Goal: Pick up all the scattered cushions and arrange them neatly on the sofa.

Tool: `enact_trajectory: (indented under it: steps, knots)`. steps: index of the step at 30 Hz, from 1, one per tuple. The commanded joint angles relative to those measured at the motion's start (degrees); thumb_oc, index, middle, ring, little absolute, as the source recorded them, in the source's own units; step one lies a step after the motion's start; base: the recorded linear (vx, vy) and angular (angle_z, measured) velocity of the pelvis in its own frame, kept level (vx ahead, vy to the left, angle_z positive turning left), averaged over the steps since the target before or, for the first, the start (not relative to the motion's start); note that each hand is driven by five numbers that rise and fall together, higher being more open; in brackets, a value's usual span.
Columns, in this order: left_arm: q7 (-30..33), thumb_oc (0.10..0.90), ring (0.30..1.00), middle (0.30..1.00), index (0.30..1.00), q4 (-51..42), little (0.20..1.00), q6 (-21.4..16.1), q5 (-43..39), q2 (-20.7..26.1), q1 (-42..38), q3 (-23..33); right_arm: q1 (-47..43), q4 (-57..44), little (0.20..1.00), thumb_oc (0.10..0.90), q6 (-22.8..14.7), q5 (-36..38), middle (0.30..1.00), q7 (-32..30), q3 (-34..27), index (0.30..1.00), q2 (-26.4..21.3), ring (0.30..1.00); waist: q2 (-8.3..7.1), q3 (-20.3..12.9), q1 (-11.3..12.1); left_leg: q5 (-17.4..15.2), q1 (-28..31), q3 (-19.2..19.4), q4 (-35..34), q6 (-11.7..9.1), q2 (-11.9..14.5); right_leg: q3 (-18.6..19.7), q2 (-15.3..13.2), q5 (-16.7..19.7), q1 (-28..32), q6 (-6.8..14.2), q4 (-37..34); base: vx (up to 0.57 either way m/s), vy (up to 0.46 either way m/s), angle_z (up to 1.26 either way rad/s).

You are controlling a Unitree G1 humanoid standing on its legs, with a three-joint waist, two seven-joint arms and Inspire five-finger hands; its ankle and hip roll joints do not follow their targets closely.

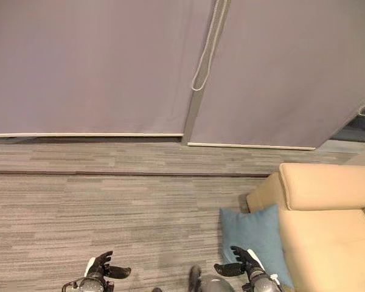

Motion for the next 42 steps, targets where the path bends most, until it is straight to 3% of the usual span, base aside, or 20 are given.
enact_trajectory:
  steps: [1, 6, 7, 11, 14, 15, 16, 18, 19, 24, 28, 30, 32, 34, 35, 39, 41, 42]
  knots:
    - [0.59, 0.800, 0.900, 0.900, 0.900, -0.71, 0.900, -1.64, 1.73, 0.60, 1.61, 0.26, -0.06, 1.32, 0.900, 0.800, -0.65, -0.29, 0.900, -1.19, -3.11, 0.900, -4.01, 0.900, -0.55, 0.40, -0.38, -2.75, 2.56, -7.24, 1.32, -5.74, 3.88, 4.13, 3.30, 5.24, 12.83, 3.31, -9.33, 0.34, -0.081, -0.06]
    - [0.14, 0.800, 0.900, 0.900, 0.900, -0.48, 0.900, -1.52, 2.78, -0.01, 2.00, -0.66, 1.04, 2.08, 0.900, 0.800, -0.89, 0.84, 0.900, -1.50, -4.28, 0.900, -4.13, 0.900, -0.98, -1.03, -1.36, -0.99, 1.34, -5.91, 8.88, -8.96, 5.74, 4.65, 4.96, 4.61, 16.63, 1.73, -12.43, 0.18, -0.087, 0.24]
    - [-0.19, 0.800, 0.900, 0.900, 0.900, -0.71, 0.900, -1.43, 3.01, 0.11, 1.82, -1.03, 1.17, 2.10, 0.900, 0.800, -1.01, 1.15, 0.900, -1.57, -4.49, 0.900, -4.68, 0.900, -1.53, -0.97, -1.38, 1.17, -0.61, -5.26, 15.56, -10.40, 6.82, 5.12, 5.44, 4.37, 18.56, 0.73, -13.60, 0.08, -0.062, 0.21]
    - [-0.28, 0.800, 0.900, 0.900, 0.900, -1.25, 0.900, -1.35, 2.91, -0.18, 1.17, -1.68, 1.17, 2.72, 0.900, 0.800, -0.89, 2.07, 0.900, -1.68, -4.83, 0.900, -5.06, 0.900, -2.02, -0.73, -1.08, 2.67, -2.97, -5.16, 20.99, -10.50, 7.87, 6.67, 6.37, 3.43, 20.68, -0.34, -14.57, 0.11, -0.036, -0.31]
    - [-0.10, 0.800, 0.900, 0.900, 0.900, -1.48, 0.900, -1.39, 2.50, -0.72, 0.49, -2.82, 0.68, 3.51, 0.900, 0.800, -0.67, 2.38, 0.900, -2.11, -4.78, 0.900, -5.43, 0.900, -2.95, -0.53, -0.01, -1.17, -6.13, -7.61, 15.65, -8.92, 7.81, 9.65, 5.83, 2.70, 22.68, 0.55, -15.74, 0.12, 0.056, -0.42]
    - [-0.10, 0.800, 0.900, 0.900, 0.900, -1.48, 0.900, -1.39, 2.50, -0.69, 0.47, -2.82, 0.66, 3.51, 0.900, 0.800, -0.67, 2.38, 0.900, -2.11, -4.80, 0.900, -5.40, 0.900, -3.07, -0.65, -0.08, -0.92, -6.22, -7.63, 15.42, -8.89, 7.67, 9.62, 5.71, 2.74, 22.52, 0.57, -15.74, 0.12, 0.093, -0.57]
    - [-0.01, 0.800, 0.900, 0.900, 0.900, -1.25, 0.900, -1.55, 2.15, -0.95, 0.22, -3.26, 0.29, 3.92, 0.900, 0.800, -0.68, 2.25, 0.900, -2.21, -4.54, 0.900, -5.47, 0.900, -2.81, -0.55, 0.59, 0.06, -7.30, -11.73, 10.38, -9.16, 6.30, 11.63, 6.12, 2.48, 23.08, 0.85, -15.85, 0.11, 0.097, -0.77]
    - [0.30, 0.800, 0.900, 0.900, 0.900, -1.07, 0.900, -1.69, 1.82, -1.11, -0.16, -3.48, -0.22, 4.15, 0.900, 0.800, -0.77, 1.51, 0.900, -2.52, -3.96, 0.900, -5.55, 0.900, -2.18, -0.33, 1.26, 2.53, -8.75, -16.76, 6.85, -9.58, 5.03, 14.18, 6.90, 2.37, 23.30, 0.88, -15.66, 0.10, 0.107, -0.92]
    - [0.20, 0.800, 0.900, 0.900, 0.900, -0.54, 0.900, -1.72, 1.79, -1.28, -0.24, -3.49, -0.31, 4.12, 0.900, 0.800, -0.78, 2.11, 0.900, -2.39, -4.62, 0.900, -5.61, 0.900, -1.88, -0.49, 1.10, 2.72, -8.40, -17.31, 5.89, -9.72, 4.84, 14.86, 7.02, 2.16, 23.42, 1.07, -15.47, 0.08, 0.110, -0.99]
    - [-0.34, 0.800, 0.900, 0.900, 0.900, 0.85, 0.900, -1.20, 3.46, -1.83, 1.12, -3.18, 0.00, 4.39, 0.900, 0.800, -0.46, 1.86, 0.900, -2.12, -5.15, 0.900, -4.83, 0.900, -0.23, -2.01, -0.03, 3.03, -4.12, -15.27, 0.37, -7.85, 4.70, 18.02, 7.27, 2.18, 22.21, 1.87, -13.07, 0.10, 0.161, -0.78]
    - [-0.23, 0.800, 0.900, 0.900, 0.900, 0.35, 0.900, -1.29, 3.06, -1.25, 1.57, -2.38, -0.48, 3.97, 0.900, 0.800, -0.16, 1.84, 0.900, -2.23, -5.04, 0.900, -4.63, 0.900, 0.83, -1.81, 0.51, 3.06, -2.91, -12.30, -1.26, -6.22, 4.82, 19.13, 6.98, 2.43, 19.76, 3.10, -10.01, 0.01, 0.112, -0.75]
    - [0.08, 0.800, 0.900, 0.900, 0.900, 0.14, 0.900, -1.47, 2.50, -1.06, 1.78, -1.82, -1.20, 3.59, 0.900, 0.800, -0.35, 1.85, 0.900, -2.31, -4.92, 0.900, -4.51, 0.900, 1.46, -1.08, 1.58, 3.06, -2.29, -9.88, -2.17, -5.77, 5.14, 15.56, 5.48, 2.91, 17.60, 4.14, -7.92, -0.05, 0.076, -1.52]
    - [0.16, 0.800, 0.900, 0.900, 0.900, 0.21, 0.900, -1.32, 1.48, -0.68, 2.21, -0.60, -2.36, 2.87, 0.900, 0.800, -0.49, 1.44, 0.900, -2.39, -4.69, 0.900, -4.65, 0.900, 2.61, -0.65, 3.40, 3.51, -0.86, -5.44, -4.29, -6.18, 6.68, -0.22, -0.83, 4.57, 16.46, 4.22, -8.87, -0.03, -0.050, -1.76]
    - [0.09, 0.800, 0.900, 0.900, 0.900, 0.44, 0.900, -1.24, 1.39, -0.44, 2.21, 0.15, -2.64, 3.02, 0.900, 0.800, -0.28, 1.59, 0.900, -2.52, -5.19, 0.900, -4.84, 0.900, 3.44, -0.44, 3.56, 2.59, 1.49, -3.24, -5.73, -6.73, 8.10, -5.18, -2.67, 5.25, 15.42, 5.21, -8.86, 0.11, -0.153, -1.61]
    - [-0.12, 0.800, 0.900, 0.900, 0.900, 0.65, 0.900, -1.34, 1.58, -0.31, 1.82, 0.10, -2.45, 3.39, 0.900, 0.800, -0.21, 2.05, 0.900, -2.38, -5.67, 0.900, -5.05, 0.900, 3.13, -0.04, 3.30, 3.23, 1.44, -1.87, -5.52, -6.78, 8.05, -6.91, -3.54, 6.19, 15.50, 4.85, -10.31, 0.18, -0.266, -1.09]
    - [-0.58, 0.800, 0.900, 0.900, 0.900, 0.19, 0.900, -1.62, 1.78, -1.30, 0.46, -1.70, -1.47, 5.32, 0.900, 0.800, -0.26, 3.46, 0.900, -2.58, -6.68, 0.900, -5.45, 0.900, 2.54, -0.76, 1.34, 1.55, 1.97, -2.40, -2.62, -8.31, 9.15, -2.12, -0.78, 5.97, 16.61, 3.94, -13.16, 0.18, -0.284, -0.13]
    - [-0.99, 0.800, 0.900, 0.900, 0.900, -0.45, 0.900, -1.65, 1.87, -2.24, -0.61, -3.23, -0.78, 5.58, 0.900, 0.800, -0.56, 4.33, 0.900, -2.71, -7.20, 0.900, -6.07, 0.900, 2.34, -0.47, 0.46, 1.07, -0.07, -1.53, 5.44, -9.94, 11.57, -1.86, 1.01, 4.87, 19.02, 2.58, -15.38, 0.22, -0.327, 0.01]
    - [-1.15, 0.800, 0.900, 0.900, 0.900, -1.54, 0.900, -1.69, 0.88, -2.69, -1.43, -3.89, -0.59, 6.05, 0.900, 0.800, -0.47, 4.69, 0.900, -2.91, -7.16, 0.900, -6.50, 0.900, 1.87, 0.62, 0.94, 4.91, -3.91, -3.21, 14.75, -10.96, 13.38, -1.13, 2.50, 3.76, 21.40, 0.78, -16.74, 0.31, -0.275, 0.09]
